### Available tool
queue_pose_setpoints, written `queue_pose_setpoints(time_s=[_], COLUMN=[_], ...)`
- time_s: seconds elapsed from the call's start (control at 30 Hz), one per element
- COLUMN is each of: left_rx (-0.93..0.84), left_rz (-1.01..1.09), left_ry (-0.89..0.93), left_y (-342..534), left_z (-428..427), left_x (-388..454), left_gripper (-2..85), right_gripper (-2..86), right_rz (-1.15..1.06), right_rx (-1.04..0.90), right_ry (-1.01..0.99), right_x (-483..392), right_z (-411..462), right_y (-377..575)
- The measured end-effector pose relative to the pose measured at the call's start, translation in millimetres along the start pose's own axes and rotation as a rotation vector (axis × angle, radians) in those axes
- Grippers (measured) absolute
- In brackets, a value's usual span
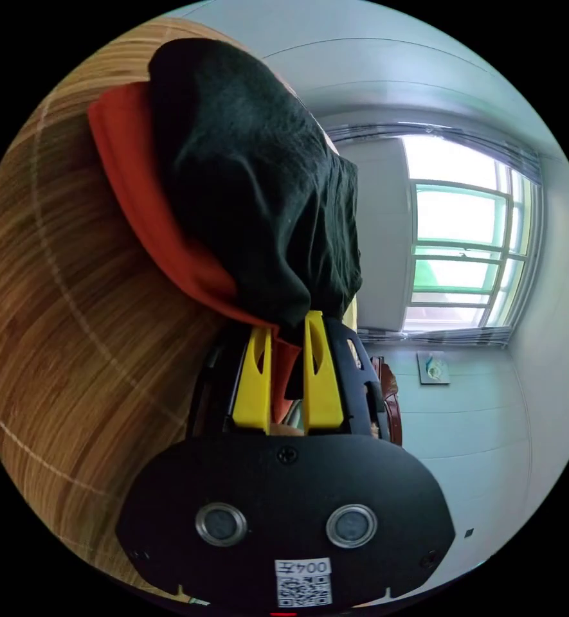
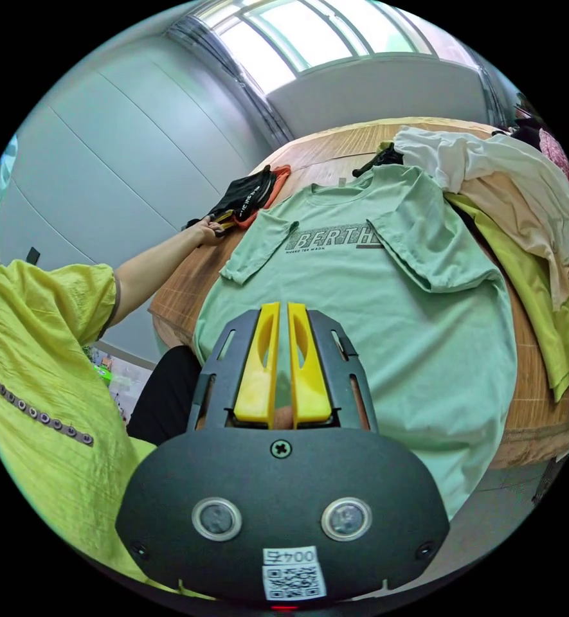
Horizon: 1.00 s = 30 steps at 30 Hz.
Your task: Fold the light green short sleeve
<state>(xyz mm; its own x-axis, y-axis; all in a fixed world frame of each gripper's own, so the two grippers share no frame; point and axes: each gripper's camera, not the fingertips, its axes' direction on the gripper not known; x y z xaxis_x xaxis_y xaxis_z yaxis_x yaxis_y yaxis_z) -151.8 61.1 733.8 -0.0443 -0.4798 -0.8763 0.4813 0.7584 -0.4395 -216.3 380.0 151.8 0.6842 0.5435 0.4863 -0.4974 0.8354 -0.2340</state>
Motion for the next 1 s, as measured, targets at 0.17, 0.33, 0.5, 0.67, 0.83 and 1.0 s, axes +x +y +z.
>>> queue_pose_setpoints(time_s=[0.17, 0.33, 0.5, 0.67, 0.83, 1.0], left_rx=[-0.001, -0.036, -0.054, -0.176, -0.401, -0.366], left_rz=[0.046, 0.056, 0.036, 0.256, 0.511, 0.627], left_ry=[-0.033, -0.004, -0.027, -0.009, -0.101, -0.318], left_y=[-39, -40, 6, 72, 161, 172], left_z=[34, 35, -26, -68, -32, 10], left_x=[23, 22, -4, 18, 64, 102], left_gripper=[8.6, 7.5, 3.2, 6.8, 11.1, 12.3], right_gripper=[3.6, 3.5, 3.7, 4.9, 5.8, 10.3], right_rz=[0.027, 0.042, 0.021, -0.019, -0.030, -0.176], right_rx=[0.029, 0.035, 0.059, 0.059, 0.008, -0.043], right_ry=[-0.050, -0.054, -0.062, -0.074, -0.038, 0.114], right_x=[10, 13, 0, -31, -59, -122], right_z=[-4, -10, -31, -60, -78, -60], right_y=[-21, -33, -38, -33, -24, -22])
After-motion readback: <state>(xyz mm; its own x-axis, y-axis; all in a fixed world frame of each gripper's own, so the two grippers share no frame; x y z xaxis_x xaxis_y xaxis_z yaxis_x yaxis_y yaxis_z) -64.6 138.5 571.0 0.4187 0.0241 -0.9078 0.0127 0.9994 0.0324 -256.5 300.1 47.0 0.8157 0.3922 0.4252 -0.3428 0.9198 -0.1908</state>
